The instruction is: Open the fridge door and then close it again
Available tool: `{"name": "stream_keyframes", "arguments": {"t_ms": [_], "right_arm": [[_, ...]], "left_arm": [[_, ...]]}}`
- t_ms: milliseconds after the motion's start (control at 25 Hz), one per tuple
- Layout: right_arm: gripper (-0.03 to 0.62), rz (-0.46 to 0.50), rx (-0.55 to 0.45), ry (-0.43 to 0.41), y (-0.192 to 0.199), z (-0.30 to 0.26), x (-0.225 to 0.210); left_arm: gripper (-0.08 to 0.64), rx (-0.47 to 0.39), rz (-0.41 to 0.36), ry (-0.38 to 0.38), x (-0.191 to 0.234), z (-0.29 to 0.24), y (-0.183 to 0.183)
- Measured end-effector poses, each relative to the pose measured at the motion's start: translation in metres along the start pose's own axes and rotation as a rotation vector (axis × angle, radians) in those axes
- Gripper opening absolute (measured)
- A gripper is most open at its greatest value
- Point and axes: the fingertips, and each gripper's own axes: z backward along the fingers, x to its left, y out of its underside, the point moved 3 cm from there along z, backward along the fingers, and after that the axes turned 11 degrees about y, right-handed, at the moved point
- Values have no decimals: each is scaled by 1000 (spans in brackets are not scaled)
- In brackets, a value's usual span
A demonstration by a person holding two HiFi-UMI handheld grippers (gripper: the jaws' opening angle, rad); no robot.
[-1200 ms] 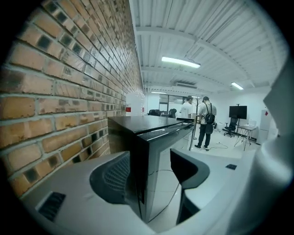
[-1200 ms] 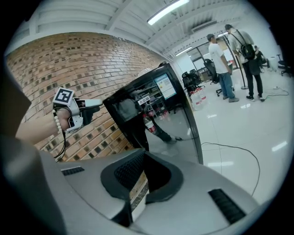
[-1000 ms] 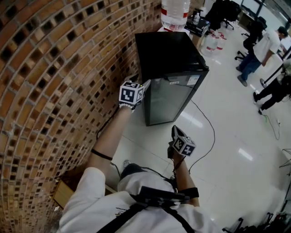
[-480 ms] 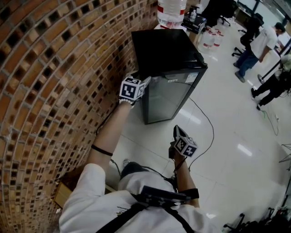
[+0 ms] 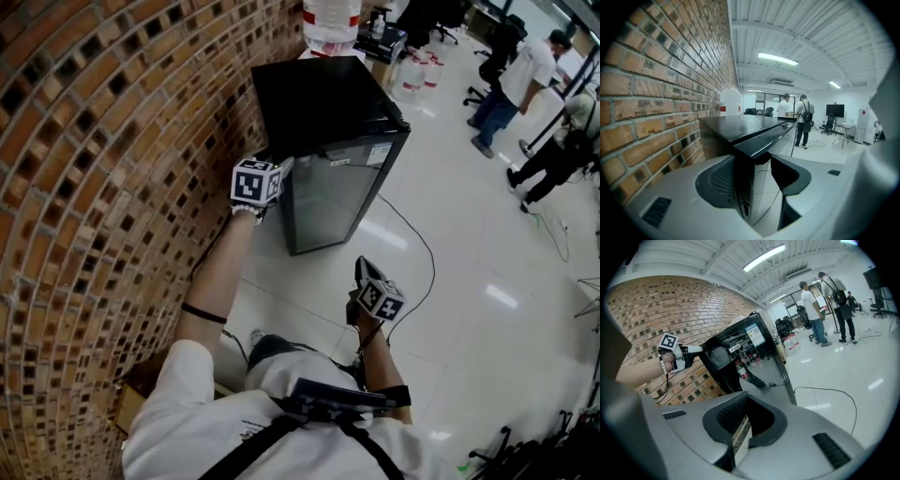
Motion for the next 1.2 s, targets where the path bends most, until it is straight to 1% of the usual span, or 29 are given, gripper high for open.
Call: {"name": "stream_keyframes", "arguments": {"t_ms": [200, 280, 360, 400, 520, 640, 720, 800, 840, 880, 920, 1200], "right_arm": [[5, -1, -19, -7, -11, 4, -1], [5, 2, -23, -10, -14, 4, -1], [5, 3, -25, -15, -17, 4, -1], [6, 3, -25, -16, -17, 3, -2], [6, 1, -21, -12, -16, 4, -5], [6, 8, -20, -2, -18, 7, -9], [5, 7, -26, 4, -20, 10, -10], [6, 2, -31, 8, -21, 11, -11], [5, -1, -33, 9, -22, 11, -12], [6, -4, -35, 9, -22, 12, -13], [6, -4, -35, 10, -22, 12, -14], [6, -14, -41, 30, -24, 17, -26]], "left_arm": [[232, 1, 3, -35, -5, 0, 0], [207, -4, -4, -56, -8, 2, 1], [178, -7, -10, -60, -9, 2, 1], [178, -3, -17, -57, -8, 1, 2], [211, 27, -48, -38, -3, -1, 2], [246, 43, -45, 5, 1, -5, 1], [253, 44, -39, 37, 2, -7, 0], [257, 31, -48, 50, 4, -8, 0], [281, 22, -52, 48, 4, -8, 1], [280, 12, -50, 47, 3, -8, 1], [243, 5, -48, 47, 1, -8, 1], [239, -5, -63, 30, -10, -5, 1]]}}
